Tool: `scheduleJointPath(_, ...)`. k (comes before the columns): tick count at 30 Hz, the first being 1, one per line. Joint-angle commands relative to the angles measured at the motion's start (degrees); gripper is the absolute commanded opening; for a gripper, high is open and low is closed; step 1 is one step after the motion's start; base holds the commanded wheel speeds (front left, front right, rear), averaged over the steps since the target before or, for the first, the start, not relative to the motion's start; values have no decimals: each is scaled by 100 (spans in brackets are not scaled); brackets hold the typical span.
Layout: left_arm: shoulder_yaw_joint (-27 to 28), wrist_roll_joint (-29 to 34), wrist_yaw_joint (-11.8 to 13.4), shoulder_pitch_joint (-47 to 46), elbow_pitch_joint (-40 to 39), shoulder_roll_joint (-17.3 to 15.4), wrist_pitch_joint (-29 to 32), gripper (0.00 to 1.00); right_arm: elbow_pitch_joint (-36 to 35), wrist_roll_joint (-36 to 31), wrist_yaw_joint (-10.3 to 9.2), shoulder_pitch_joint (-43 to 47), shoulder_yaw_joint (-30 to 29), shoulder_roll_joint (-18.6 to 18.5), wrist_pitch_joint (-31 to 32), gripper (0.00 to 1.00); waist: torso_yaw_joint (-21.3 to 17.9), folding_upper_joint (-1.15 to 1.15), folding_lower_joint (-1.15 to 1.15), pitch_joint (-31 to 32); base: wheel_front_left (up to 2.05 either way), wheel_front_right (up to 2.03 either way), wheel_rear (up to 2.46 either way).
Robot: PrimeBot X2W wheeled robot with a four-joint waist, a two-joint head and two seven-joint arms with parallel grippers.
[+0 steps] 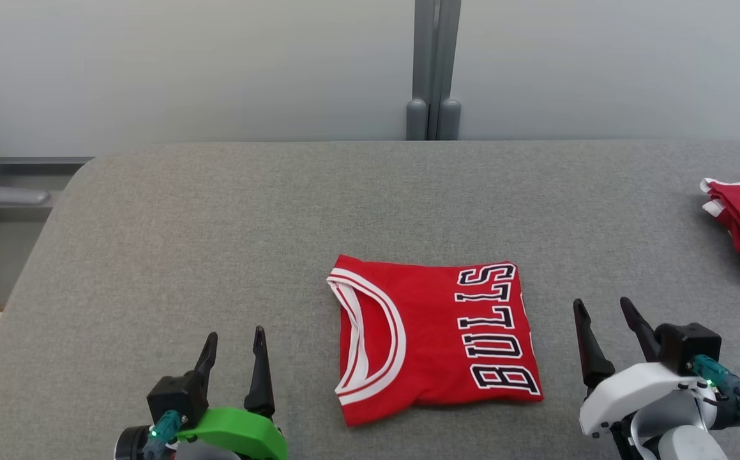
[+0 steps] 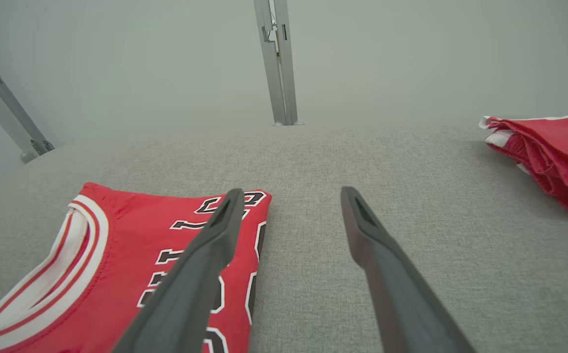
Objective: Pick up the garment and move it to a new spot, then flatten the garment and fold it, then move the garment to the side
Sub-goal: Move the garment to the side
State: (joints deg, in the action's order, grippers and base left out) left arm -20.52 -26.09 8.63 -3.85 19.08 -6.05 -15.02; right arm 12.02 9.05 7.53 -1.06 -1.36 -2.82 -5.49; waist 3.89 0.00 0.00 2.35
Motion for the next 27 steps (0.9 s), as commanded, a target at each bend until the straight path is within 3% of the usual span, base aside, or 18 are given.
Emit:
scheduleJointPath(1,21,41,-18,-93,-16,4,-18,100,56,59,-10,-111,-16,-15,188,100,70,0,0,-46,0,0,0)
scheduleJointPath(13,102,86,16,-260,-234,66,-18,100,758,-141,-10,-1119,-260,-14,2287,100,672,0,0,-544,0,0,0)
scheduleJointPath(19,157,136,-3,-339,-301,116,-18,100,1272,-17,-9,-1341,-376,-18,2839,100,982,0,0,-815,0,0,0)
scheduleJointPath(24,253,198,-26,-317,-307,146,-18,100,1509,286,-7,-1373,-219,-10,3034,100,1006,0,0,-911,0,0,0)
scheduleJointPath(25,262,214,-38,-309,-299,152,-18,100,1536,321,-6,-1374,-181,-8,3020,82,981,0,0,-924,0,0,0)
scheduleJointPath(26,272,228,-38,-315,-301,157,-18,100,1555,337,-6,-1388,-148,-7,3006,44,948,0,0,-937,0,0,0)
scheduleJointPath(27,270,242,-52,-331,-301,161,-18,100,1562,347,-6,-1408,-125,-7,2956,19,901,0,0,-947,0,0,0)
